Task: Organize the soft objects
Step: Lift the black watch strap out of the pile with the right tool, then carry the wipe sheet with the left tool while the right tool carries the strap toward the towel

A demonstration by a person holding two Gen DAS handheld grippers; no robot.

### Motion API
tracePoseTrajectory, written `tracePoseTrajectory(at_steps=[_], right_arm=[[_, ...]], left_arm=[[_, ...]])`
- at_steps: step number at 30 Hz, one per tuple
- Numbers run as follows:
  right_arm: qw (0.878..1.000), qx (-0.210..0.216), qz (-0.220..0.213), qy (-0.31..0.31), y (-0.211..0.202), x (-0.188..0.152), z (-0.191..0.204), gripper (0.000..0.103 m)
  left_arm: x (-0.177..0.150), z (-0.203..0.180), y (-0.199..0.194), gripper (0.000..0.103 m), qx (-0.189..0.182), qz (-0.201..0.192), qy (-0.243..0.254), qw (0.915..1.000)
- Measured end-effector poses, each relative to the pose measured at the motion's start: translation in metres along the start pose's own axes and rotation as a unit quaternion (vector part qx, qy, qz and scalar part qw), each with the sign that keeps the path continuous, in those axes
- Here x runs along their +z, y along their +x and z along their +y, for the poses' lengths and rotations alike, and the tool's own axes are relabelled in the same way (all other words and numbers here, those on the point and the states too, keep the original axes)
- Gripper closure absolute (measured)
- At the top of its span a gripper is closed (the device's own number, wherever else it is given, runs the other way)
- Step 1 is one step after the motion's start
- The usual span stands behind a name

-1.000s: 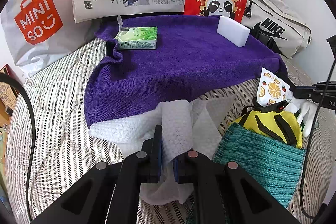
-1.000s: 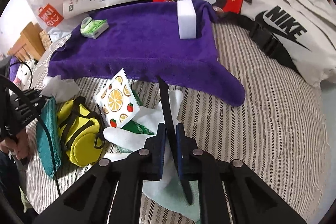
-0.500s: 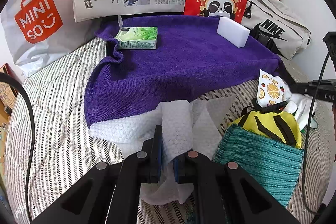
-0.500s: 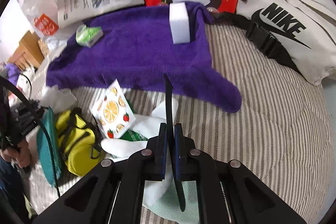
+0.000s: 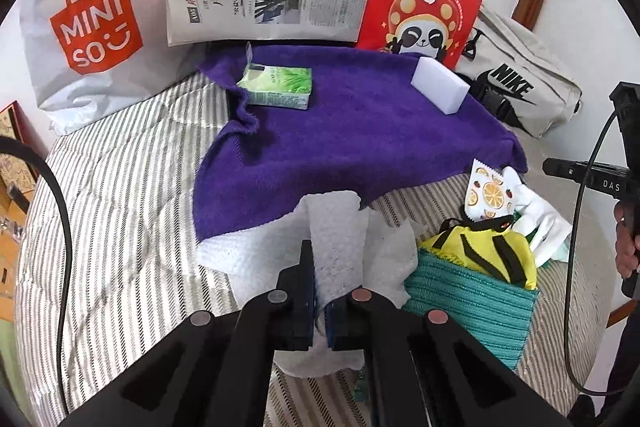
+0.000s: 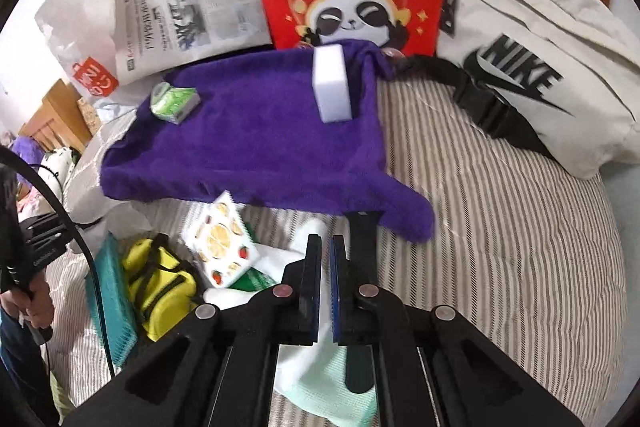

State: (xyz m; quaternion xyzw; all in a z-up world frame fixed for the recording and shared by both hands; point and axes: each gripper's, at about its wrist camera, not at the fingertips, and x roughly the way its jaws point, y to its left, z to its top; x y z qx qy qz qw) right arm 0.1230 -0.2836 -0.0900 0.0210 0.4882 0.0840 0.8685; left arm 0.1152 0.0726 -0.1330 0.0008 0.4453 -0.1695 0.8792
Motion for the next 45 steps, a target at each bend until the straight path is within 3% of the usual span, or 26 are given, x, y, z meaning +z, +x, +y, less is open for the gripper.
tracePoseTrajectory(at_steps=[6, 13, 14, 15, 17, 22, 26, 39, 45], right_arm=[[0.999, -0.023, 0.033, 0.006, 0.014, -0.017, -0.017, 0.094], [0.997, -0.041, 0.057, -0.013, 0.034, -0.027, -0.011, 0.091], [0.997, -0.043, 0.056, -0.015, 0.033, -0.026, -0.009, 0.083], [0.997, -0.042, 0.057, -0.017, 0.034, -0.026, -0.008, 0.068], [0.997, -0.048, 0.058, -0.021, 0.035, -0.026, -0.004, 0.062], [0.997, -0.044, 0.054, -0.022, 0.040, -0.027, -0.005, 0.062], [0.998, -0.052, 0.041, -0.021, 0.040, -0.026, -0.012, 0.082], [0.998, -0.041, 0.043, -0.020, 0.043, -0.023, -0.014, 0.082], [0.999, -0.032, 0.043, -0.010, 0.033, -0.023, -0.014, 0.082]], left_arm=[[-0.001, 0.001, -0.003, 0.099, 0.001, 0.001, 0.000, 1.0000], [-0.002, -0.001, 0.004, 0.099, 0.002, 0.012, 0.004, 0.9999], [-0.002, -0.001, 0.005, 0.099, 0.000, 0.013, 0.004, 0.9999], [-0.002, -0.001, 0.005, 0.099, -0.002, 0.014, 0.003, 0.9999], [-0.002, -0.001, 0.005, 0.099, -0.005, 0.014, 0.002, 0.9999], [-0.004, -0.001, 0.006, 0.099, -0.007, 0.017, 0.002, 0.9998], [-0.006, 0.001, 0.008, 0.099, -0.010, 0.021, -0.001, 0.9997], [-0.008, -0.007, 0.025, 0.099, -0.005, 0.038, -0.002, 0.9993], [-0.005, -0.005, 0.013, 0.099, -0.014, 0.023, -0.008, 0.9996]])
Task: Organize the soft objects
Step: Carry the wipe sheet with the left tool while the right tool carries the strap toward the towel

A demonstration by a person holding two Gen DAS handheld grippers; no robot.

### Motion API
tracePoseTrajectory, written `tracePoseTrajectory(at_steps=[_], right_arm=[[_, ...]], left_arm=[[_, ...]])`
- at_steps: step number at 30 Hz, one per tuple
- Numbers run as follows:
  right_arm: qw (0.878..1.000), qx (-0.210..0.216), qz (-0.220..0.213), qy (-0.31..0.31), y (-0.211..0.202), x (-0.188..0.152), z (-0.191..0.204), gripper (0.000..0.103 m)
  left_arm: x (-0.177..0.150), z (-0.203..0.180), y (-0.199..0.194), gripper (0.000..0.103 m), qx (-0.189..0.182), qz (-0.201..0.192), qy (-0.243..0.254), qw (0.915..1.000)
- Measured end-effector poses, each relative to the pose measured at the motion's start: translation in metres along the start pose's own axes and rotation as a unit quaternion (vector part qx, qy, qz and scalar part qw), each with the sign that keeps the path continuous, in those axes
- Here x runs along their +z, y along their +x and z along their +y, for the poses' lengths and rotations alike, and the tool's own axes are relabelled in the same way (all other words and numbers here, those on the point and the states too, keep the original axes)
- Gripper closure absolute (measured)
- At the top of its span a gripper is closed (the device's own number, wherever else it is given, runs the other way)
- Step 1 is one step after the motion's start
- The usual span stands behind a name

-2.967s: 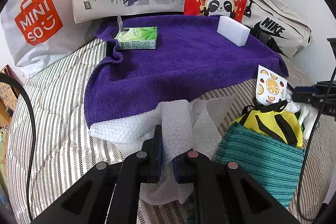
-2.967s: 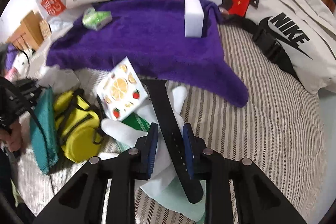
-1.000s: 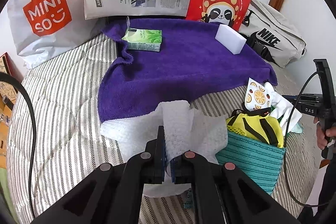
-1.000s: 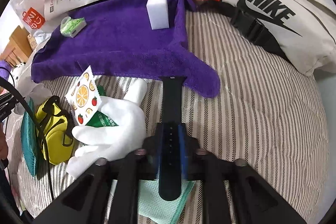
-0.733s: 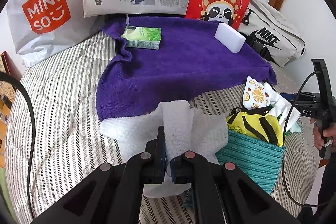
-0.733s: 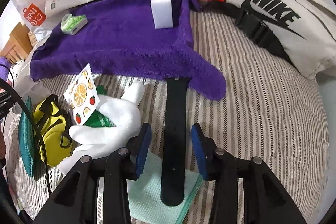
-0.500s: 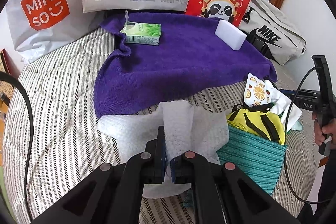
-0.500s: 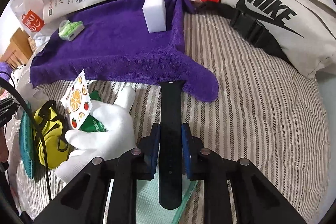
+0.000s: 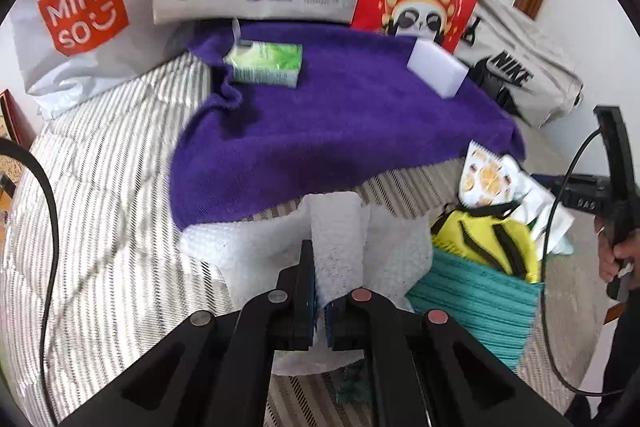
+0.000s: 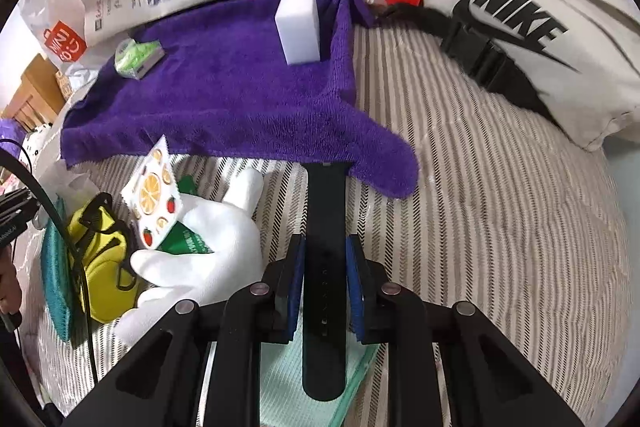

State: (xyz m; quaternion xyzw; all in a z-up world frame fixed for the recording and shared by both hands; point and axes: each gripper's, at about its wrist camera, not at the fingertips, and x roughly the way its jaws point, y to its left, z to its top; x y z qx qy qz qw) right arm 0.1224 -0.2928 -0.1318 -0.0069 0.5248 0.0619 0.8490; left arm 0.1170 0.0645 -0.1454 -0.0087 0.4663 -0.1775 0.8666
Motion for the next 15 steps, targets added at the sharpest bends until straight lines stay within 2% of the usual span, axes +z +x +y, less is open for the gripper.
tracePoseTrajectory(at_steps=[8, 15], right_arm=[[1.000, 0.007, -0.028, -0.004, -0.032, 0.007, 0.008, 0.082], [0.999, 0.021, -0.048, -0.015, -0.051, 0.023, 0.020, 0.082]], left_arm=[[0.010, 0.011, -0.031, 0.099, 0.006, -0.029, -0.010, 0.9995], [0.019, 0.013, -0.048, 0.099, -0.006, -0.052, -0.019, 0.9985]])
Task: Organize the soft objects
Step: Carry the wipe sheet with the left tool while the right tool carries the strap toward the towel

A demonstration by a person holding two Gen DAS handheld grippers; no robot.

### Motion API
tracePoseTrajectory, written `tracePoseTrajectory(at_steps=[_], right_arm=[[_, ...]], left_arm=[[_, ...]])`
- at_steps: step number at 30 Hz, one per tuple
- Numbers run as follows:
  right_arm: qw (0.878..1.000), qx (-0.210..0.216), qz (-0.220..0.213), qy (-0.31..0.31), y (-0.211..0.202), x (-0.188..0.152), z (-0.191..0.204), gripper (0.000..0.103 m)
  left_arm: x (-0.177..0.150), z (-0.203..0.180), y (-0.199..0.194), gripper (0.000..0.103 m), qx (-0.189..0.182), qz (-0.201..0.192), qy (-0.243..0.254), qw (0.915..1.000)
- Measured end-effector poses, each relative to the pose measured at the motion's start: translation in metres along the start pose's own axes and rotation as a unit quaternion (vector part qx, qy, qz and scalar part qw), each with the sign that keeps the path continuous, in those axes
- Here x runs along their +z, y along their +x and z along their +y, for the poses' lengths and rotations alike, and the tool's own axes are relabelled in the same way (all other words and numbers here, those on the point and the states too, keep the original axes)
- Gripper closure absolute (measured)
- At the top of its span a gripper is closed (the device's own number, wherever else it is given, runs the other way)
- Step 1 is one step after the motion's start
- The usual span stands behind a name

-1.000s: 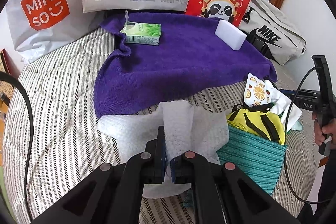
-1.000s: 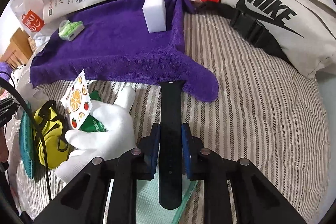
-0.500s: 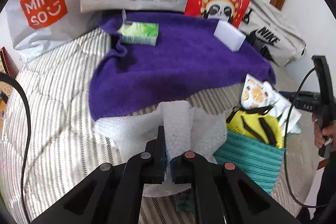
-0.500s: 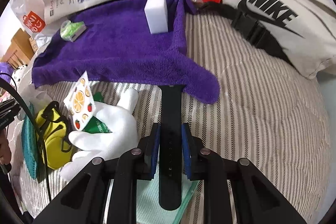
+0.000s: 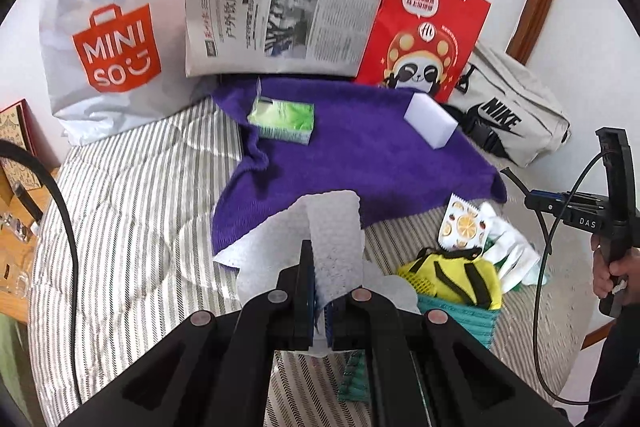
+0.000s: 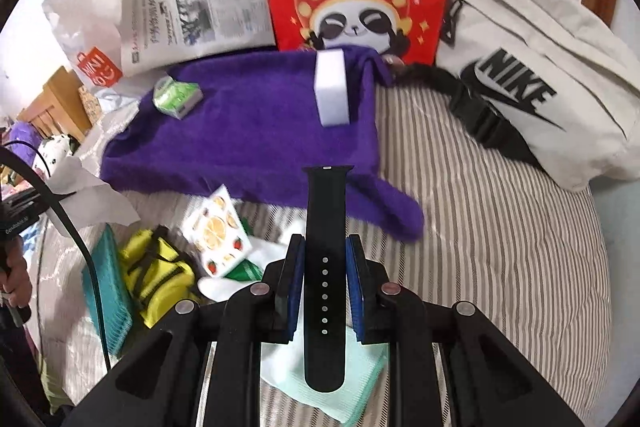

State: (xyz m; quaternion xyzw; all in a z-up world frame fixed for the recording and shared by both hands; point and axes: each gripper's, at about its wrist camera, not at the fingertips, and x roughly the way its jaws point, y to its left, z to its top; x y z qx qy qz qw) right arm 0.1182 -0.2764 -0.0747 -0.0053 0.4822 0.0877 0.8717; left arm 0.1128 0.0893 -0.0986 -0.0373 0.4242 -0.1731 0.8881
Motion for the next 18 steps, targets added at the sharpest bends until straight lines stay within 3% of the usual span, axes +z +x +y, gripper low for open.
tracePoseTrajectory(at_steps=[10, 18], right_arm=[[1.000, 0.014, -0.019, -0.009, -0.002, 0.032, 0.010, 0.082], [0.999, 0.021, -0.014, -0.029, 0.016, 0.066, 0.019, 0.082]], left_arm=[[0.024, -0.002, -0.024, 0.099, -0.011, -0.034, 0.002, 0.9993], [0.054, -0.008, -0.018, 0.099, -0.009, -0.049, 0.010, 0.9987]])
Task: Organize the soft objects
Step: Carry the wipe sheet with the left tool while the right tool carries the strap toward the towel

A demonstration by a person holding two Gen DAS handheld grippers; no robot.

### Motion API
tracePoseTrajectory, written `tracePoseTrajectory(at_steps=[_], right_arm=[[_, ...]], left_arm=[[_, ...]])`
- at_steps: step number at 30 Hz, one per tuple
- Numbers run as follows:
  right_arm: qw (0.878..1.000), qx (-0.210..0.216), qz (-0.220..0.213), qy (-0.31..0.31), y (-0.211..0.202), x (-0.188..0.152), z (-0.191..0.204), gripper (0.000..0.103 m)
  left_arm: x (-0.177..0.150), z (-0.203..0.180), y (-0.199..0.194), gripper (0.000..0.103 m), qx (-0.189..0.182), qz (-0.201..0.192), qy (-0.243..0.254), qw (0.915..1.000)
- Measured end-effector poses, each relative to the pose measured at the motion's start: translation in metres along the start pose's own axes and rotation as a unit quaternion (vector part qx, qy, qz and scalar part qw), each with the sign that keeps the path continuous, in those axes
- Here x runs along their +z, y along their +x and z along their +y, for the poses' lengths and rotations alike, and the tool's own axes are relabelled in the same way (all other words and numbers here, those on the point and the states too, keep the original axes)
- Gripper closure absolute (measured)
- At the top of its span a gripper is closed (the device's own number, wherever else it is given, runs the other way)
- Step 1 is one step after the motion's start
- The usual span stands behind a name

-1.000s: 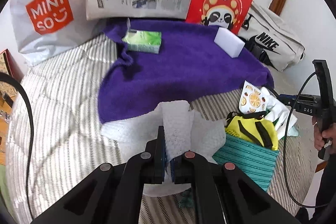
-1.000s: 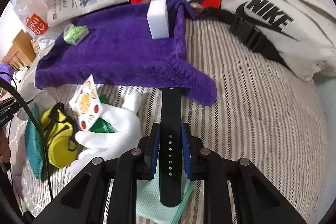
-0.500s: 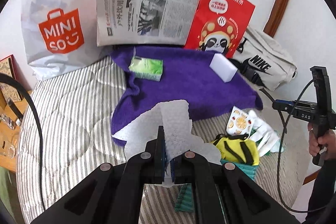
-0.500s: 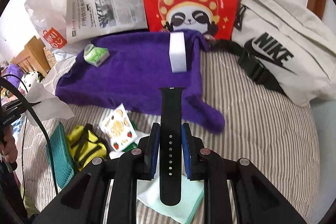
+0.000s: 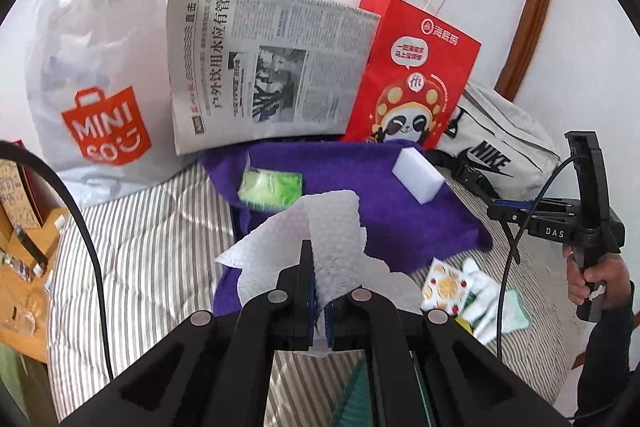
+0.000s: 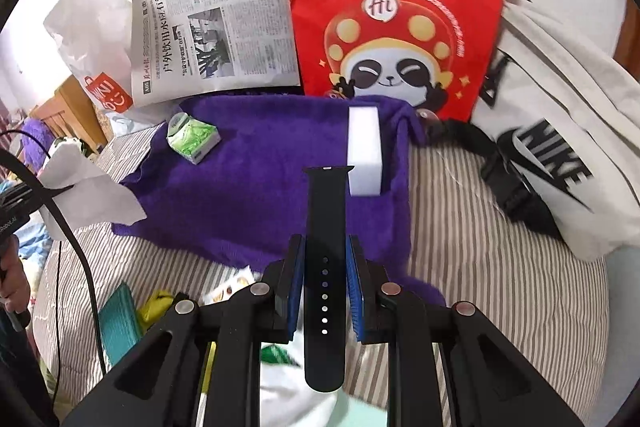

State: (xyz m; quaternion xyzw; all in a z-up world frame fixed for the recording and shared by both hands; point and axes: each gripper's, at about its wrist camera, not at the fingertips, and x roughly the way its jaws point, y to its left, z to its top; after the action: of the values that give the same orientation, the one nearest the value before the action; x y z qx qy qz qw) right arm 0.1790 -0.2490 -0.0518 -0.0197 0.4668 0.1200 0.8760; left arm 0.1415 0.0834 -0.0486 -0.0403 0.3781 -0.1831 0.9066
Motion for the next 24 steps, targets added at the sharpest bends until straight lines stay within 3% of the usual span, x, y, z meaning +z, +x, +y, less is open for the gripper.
tracePoseTrajectory(at_steps=[13, 24], right_arm=[[0.999, -0.002, 0.029, -0.036, 0.057, 0.043, 0.000, 0.082], [0.996, -0.003, 0.065, -0.069, 0.103, 0.045, 0.001, 0.082]], left_arm=[[0.028, 0.003, 0.041, 0.099, -0.001, 0.015, -0.004, 0.9999], [0.039, 0.010, 0.085, 0.099, 0.006, 0.034, -0.011, 0.9993]])
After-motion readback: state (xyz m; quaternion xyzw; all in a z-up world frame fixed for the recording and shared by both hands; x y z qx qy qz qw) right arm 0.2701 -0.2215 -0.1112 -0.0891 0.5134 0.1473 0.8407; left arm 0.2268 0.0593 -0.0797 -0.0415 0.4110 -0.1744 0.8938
